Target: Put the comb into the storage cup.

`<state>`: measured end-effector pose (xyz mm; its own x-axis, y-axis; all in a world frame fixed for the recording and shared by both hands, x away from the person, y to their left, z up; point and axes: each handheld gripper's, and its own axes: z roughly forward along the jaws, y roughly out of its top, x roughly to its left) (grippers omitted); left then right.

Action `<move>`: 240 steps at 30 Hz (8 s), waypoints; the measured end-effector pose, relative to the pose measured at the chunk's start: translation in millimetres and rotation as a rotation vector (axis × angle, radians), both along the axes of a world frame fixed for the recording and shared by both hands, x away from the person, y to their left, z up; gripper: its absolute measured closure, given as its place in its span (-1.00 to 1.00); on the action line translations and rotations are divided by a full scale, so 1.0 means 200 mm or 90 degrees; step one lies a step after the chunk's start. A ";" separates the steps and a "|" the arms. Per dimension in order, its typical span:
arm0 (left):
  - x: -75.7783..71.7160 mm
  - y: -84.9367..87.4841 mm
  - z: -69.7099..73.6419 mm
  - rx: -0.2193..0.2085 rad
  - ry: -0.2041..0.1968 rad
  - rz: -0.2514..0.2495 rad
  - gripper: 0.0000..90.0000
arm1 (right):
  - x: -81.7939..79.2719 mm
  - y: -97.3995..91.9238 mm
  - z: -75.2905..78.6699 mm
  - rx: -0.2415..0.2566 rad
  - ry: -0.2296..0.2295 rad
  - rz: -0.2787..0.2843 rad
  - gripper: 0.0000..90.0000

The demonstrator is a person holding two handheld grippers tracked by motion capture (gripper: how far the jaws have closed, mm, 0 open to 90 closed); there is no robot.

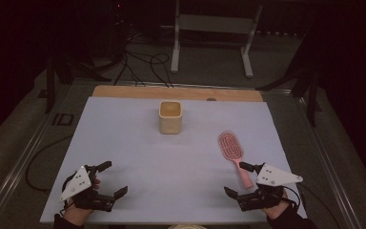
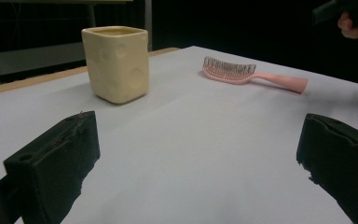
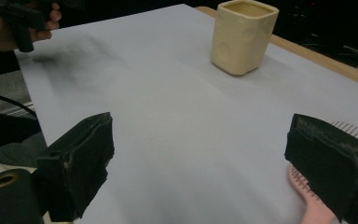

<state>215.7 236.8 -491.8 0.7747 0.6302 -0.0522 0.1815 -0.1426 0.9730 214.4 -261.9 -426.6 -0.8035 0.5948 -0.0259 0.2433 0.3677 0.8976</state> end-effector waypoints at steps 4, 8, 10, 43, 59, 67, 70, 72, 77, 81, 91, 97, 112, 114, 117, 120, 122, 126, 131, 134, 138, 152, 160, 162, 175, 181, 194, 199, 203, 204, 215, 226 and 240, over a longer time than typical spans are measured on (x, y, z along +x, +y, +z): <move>0.00 0.00 0.00 0.000 0.001 -0.001 -1.00 | 0.02 0.00 0.04 -0.004 -0.002 -0.012 -0.83; 0.00 0.00 0.00 0.003 0.001 -0.002 -1.00 | 0.03 0.00 0.06 -0.007 -0.002 -0.022 -0.83; 0.00 0.00 0.00 0.002 0.002 -0.002 -1.00 | 0.04 0.00 0.07 -0.006 -0.003 -0.028 -0.83; 0.00 0.00 0.00 0.005 0.004 -0.003 -1.00 | 0.27 0.00 -0.01 -0.105 0.044 -0.226 -0.82; 0.00 0.00 0.00 0.006 0.003 -0.004 -1.00 | 0.36 0.02 -0.12 -0.147 0.113 -0.303 -0.82; 0.00 0.00 0.00 0.005 0.004 -0.004 -1.00 | 0.40 0.00 -0.17 -0.156 0.162 -0.314 -0.82; 0.00 0.00 0.00 0.005 0.004 -0.003 -1.00 | 0.41 0.00 -0.18 -0.157 0.173 -0.320 -0.82; 0.00 0.00 0.00 0.005 0.005 -0.004 -1.00 | 0.42 -0.01 -0.19 -0.158 0.185 -0.320 -0.82; 0.00 0.00 0.00 0.005 0.006 -0.005 -1.00 | 0.43 0.00 -0.21 -0.172 0.209 -0.312 -0.82; 0.00 0.00 0.00 0.004 0.006 -0.005 -1.00 | 0.44 0.00 -0.23 -0.171 0.228 -0.314 -0.82; 0.00 0.00 0.00 0.004 0.007 -0.006 -1.00 | 0.48 0.00 -0.25 -0.203 0.273 -0.303 -0.82; 0.01 0.00 0.00 0.003 0.008 -0.006 -1.00 | 0.49 -0.01 -0.26 -0.206 0.292 -0.300 -0.82; 0.01 0.00 0.00 -0.003 0.009 -0.006 -1.00 | 0.57 -0.01 -0.27 -0.245 0.364 -0.305 -0.82; 0.01 0.00 0.00 -0.002 0.009 -0.005 -1.00 | 0.58 -0.01 -0.26 -0.254 0.373 -0.308 -0.82; 0.01 0.00 0.00 -0.002 0.009 -0.005 -1.00 | 0.60 -0.02 -0.25 -0.266 0.384 -0.308 -0.73; 0.01 0.00 0.00 -0.003 0.010 -0.005 -1.00 | 0.62 -0.02 -0.24 -0.269 0.401 -0.303 -0.64; 0.01 0.00 0.00 -0.002 0.009 -0.005 -1.00 | 0.63 -0.02 -0.23 -0.270 0.410 -0.299 -0.51; 0.01 0.00 0.00 -0.002 0.010 -0.005 -1.00 | 0.65 -0.01 -0.22 -0.275 0.438 -0.293 -0.41; 0.01 0.00 0.00 -0.002 0.010 -0.006 -1.00 | 0.68 0.00 -0.23 -0.288 0.459 -0.303 -0.26; 0.01 0.00 0.00 -0.001 0.010 -0.005 -1.00 | 0.69 0.00 -0.25 -0.291 0.479 -0.317 -0.08; 0.01 0.00 -0.01 -0.001 0.011 -0.005 -1.00 | 0.71 0.00 -0.26 -0.283 0.501 -0.331 0.05; 0.01 0.00 -0.01 0.004 0.013 -0.005 -1.00 | 0.74 0.01 -0.31 -0.308 0.516 -0.352 0.39; 0.01 0.00 -0.01 0.006 0.016 -0.006 -1.00 | 0.72 0.05 -0.31 -0.358 0.477 -0.324 0.44; 0.01 0.00 -0.01 0.007 0.016 -0.005 -1.00 | 0.73 0.05 -0.31 -0.357 0.486 -0.324 0.45; 0.01 0.00 -0.01 0.011 0.018 -0.006 -1.00 | 0.71 0.03 -0.31 -0.361 0.458 -0.307 0.56; 0.02 0.00 -0.02 0.010 0.020 -0.006 -1.00 | 0.71 0.01 -0.31 -0.332 0.463 -0.289 0.56; 0.02 0.00 -0.02 0.012 0.022 -0.005 -1.00 | 0.72 0.03 -0.23 -0.285 0.428 -0.251 0.56; 0.02 -0.01 -0.02 0.013 0.022 -0.005 -1.00 | 0.71 0.03 -0.20 -0.283 0.405 -0.246 0.56; 0.01 -0.01 -0.02 0.013 0.022 -0.005 -1.00 | 0.71 0.03 -0.17 -0.272 0.390 -0.238 0.56; 0.01 -0.01 -0.02 0.012 0.021 -0.005 -1.00 | 0.70 0.04 -0.16 -0.274 0.385 -0.237 0.56; 0.01 0.00 -0.02 0.012 0.022 -0.005 -1.00 | 0.68 0.07 -0.10 -0.250 0.328 -0.204 0.56; 0.02 0.00 -0.02 0.011 0.021 -0.002 -1.00 | 0.63 0.12 -0.05 -0.209 0.284 -0.181 0.56; 0.02 0.00 -0.02 0.011 0.023 -0.003 -1.00 | 0.58 0.14 0.03 -0.166 0.217 -0.185 0.56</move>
<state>218.8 236.5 -495.3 0.7753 0.6277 -0.0697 0.2157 -0.1595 0.9634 331.3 -233.7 -419.6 -0.5941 0.8037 0.0323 0.6318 0.4415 0.6371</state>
